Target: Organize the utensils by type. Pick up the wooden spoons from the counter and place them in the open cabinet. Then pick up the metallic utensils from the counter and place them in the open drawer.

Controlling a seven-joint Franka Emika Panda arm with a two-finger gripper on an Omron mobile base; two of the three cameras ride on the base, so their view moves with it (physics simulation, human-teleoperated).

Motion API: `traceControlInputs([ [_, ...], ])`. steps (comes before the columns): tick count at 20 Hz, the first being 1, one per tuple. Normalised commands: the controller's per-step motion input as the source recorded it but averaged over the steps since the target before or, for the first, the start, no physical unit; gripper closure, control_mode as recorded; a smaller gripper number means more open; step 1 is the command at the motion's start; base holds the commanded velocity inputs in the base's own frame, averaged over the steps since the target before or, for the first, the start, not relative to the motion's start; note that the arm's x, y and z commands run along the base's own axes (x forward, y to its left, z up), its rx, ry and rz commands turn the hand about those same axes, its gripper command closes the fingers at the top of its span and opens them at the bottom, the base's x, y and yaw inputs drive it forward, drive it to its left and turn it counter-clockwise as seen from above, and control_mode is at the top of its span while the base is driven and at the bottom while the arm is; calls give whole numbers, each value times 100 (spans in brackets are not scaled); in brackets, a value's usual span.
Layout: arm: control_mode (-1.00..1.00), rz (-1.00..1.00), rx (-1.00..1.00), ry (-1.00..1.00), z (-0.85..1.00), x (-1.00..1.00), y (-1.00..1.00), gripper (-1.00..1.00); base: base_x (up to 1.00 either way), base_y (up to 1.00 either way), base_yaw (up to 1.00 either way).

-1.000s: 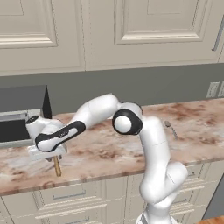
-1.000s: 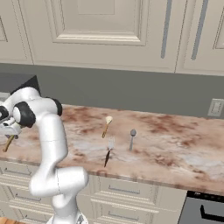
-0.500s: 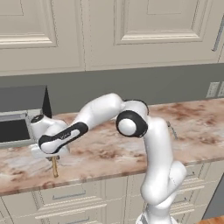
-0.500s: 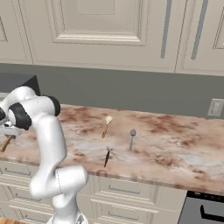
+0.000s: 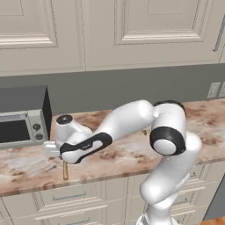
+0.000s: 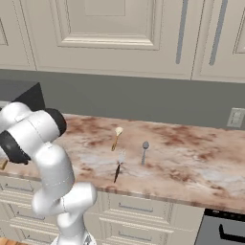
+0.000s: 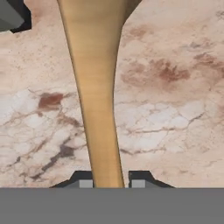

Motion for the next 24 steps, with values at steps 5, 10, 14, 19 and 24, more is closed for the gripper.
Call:
traceControlInputs([
  [5,-100,0,12,1,100,-4,-37,100,0,0,0],
  [10,-100,0,8,2,85,-7,-40,100,0,0,0],
  [14,-100,0,4,16,71,-7,-41,100,0,0,0],
  [19,-100,0,0,9,37,-7,-57,100,0,0,0],
  [24,-100,-1,-4,0,5,-9,-59,100,0,0,0],
])
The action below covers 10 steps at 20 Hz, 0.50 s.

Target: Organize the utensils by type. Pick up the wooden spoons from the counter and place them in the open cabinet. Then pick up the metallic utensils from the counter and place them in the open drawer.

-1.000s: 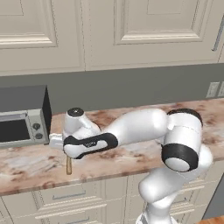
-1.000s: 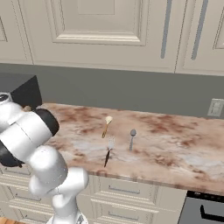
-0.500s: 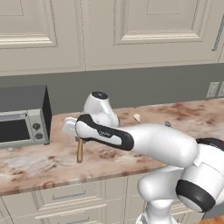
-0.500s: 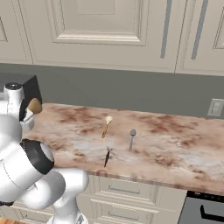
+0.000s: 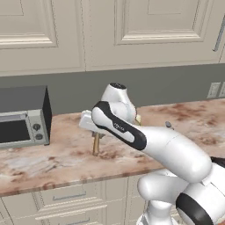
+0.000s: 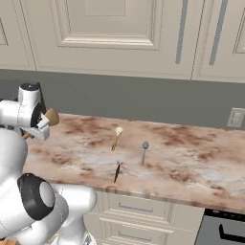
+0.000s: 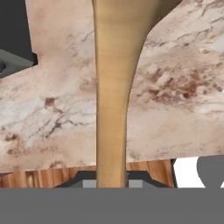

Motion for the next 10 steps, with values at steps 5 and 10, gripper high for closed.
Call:
traceControlInputs([
  [5,-100,-6,-10,0,4,-9,-46,100,0,0,0],
  [10,-100,-11,-27,-5,7,-8,-30,100,0,0,0],
])
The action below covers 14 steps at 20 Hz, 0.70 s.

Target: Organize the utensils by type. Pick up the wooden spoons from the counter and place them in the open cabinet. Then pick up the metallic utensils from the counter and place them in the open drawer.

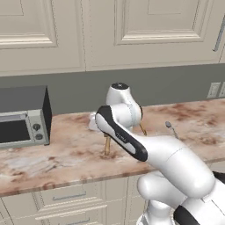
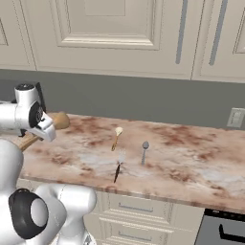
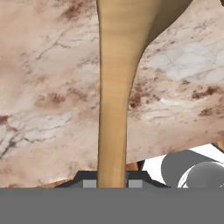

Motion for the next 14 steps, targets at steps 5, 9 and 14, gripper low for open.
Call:
traceControlInputs([
  [5,-100,-4,-9,-10,9,-23,-51,100,0,0,0],
  [9,-100,0,0,-1,12,-13,-44,100,0,0,0],
  [14,-100,0,0,0,0,0,-8,100,0,0,0],
])
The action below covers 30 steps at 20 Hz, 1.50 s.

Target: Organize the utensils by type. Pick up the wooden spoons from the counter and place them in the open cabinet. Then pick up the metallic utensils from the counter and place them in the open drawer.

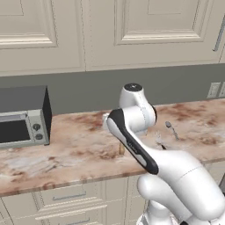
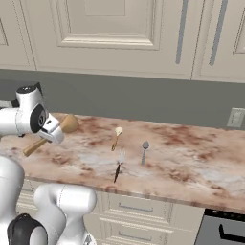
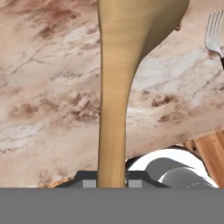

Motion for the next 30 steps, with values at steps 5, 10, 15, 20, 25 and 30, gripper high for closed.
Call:
traceControlInputs([
  [5,100,0,0,-3,0,-8,0,100,-39,-9,-5],
  [10,100,0,0,0,0,0,0,100,-31,-17,-68],
  [15,100,0,0,0,0,0,0,100,-1,-1,-100],
  [20,100,0,0,0,0,0,0,100,0,-8,-97],
  [25,100,0,0,0,0,0,0,100,0,-17,-89],
  [30,100,0,0,0,0,0,0,100,0,-15,-82],
])
